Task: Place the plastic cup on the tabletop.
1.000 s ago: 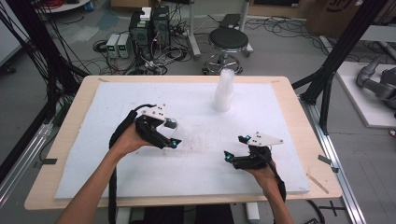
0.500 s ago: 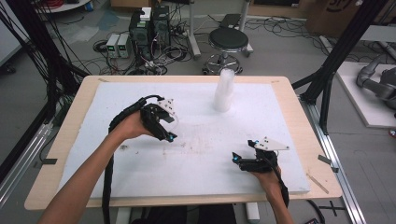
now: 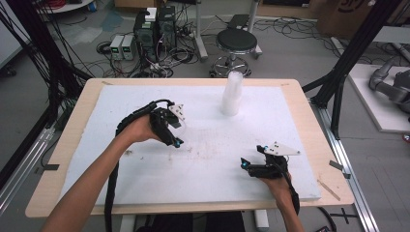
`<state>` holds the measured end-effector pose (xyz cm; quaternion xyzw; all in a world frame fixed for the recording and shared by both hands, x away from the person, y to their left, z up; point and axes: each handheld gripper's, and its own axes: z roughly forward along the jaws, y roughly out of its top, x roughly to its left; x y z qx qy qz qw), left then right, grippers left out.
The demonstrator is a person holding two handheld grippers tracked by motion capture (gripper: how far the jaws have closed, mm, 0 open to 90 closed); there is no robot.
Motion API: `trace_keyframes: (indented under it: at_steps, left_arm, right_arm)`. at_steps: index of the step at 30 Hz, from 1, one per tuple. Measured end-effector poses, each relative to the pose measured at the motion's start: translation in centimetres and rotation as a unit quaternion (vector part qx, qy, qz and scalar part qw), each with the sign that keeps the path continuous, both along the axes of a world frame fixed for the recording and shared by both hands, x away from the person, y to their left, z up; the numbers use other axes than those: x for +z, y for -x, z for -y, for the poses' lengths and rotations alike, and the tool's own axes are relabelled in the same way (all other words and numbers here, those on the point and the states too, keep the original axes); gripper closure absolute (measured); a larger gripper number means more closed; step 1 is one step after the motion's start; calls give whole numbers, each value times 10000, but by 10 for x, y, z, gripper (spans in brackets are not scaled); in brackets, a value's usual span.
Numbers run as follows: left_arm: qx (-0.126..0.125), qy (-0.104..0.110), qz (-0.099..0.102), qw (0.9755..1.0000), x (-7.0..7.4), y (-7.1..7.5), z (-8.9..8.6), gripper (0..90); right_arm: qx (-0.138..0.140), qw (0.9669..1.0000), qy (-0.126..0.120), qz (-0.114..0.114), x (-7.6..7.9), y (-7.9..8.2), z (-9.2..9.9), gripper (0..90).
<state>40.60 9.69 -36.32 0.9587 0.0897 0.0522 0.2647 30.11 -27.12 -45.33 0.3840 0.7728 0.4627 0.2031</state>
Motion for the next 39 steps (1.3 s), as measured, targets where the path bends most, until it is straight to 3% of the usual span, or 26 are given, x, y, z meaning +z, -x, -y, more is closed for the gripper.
trace_keyframes:
  at_steps: [11,31,39]
  left_arm:
    - [-4,-116,25,9999,-2,-1,3,307]
    - [-100,-488,-84,9987,-24,-11,21,305]
    - [-72,-434,-130,9989,-26,-14,28,305]
  right_arm:
    - [31,10000,-24,-77,0,-1,0,161]
    - [61,9999,5,-99,0,-1,-1,162]
    - [54,9999,-22,-138,0,-2,-1,161]
